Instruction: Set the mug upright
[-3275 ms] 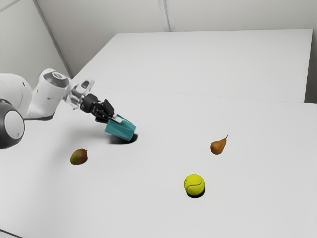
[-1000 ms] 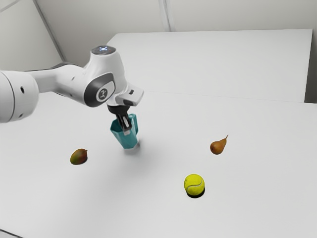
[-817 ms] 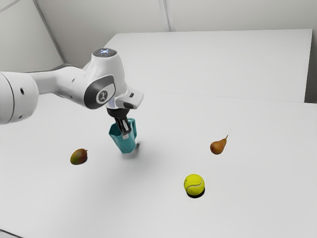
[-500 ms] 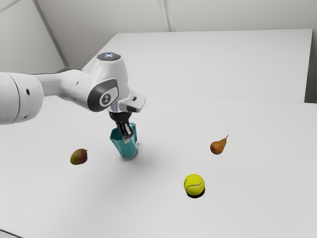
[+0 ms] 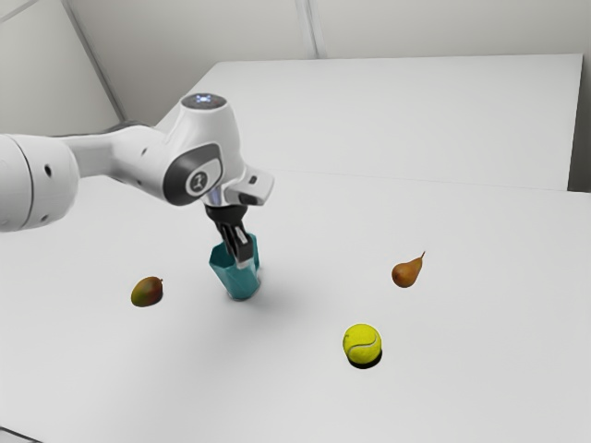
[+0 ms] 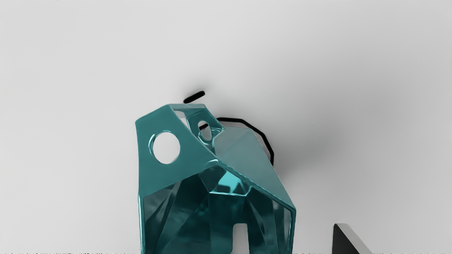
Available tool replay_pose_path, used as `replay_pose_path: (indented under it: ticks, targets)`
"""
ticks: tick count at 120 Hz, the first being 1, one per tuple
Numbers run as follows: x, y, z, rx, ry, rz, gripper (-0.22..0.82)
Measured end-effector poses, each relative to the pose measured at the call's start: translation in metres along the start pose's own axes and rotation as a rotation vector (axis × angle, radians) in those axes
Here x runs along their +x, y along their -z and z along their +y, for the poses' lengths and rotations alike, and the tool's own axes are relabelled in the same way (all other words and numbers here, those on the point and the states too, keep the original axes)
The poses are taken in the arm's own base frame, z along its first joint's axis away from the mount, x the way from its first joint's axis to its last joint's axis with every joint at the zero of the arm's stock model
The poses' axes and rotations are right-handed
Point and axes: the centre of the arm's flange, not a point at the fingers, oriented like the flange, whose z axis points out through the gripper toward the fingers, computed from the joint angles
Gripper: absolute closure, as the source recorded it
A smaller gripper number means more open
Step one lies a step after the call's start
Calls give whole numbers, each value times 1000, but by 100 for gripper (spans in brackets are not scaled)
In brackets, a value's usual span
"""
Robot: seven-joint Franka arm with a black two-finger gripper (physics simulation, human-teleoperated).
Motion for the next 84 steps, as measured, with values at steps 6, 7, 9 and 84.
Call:
replay_pose_path:
  ticks: [6,7,9,84]
  targets:
    - [-2,6,1,4,3,6,40]
    - [-2,7,1,5,4,7,39]
    - [-2,9,1,6,4,8,39]
    - [-49,204,-59,-70,318,189,3]
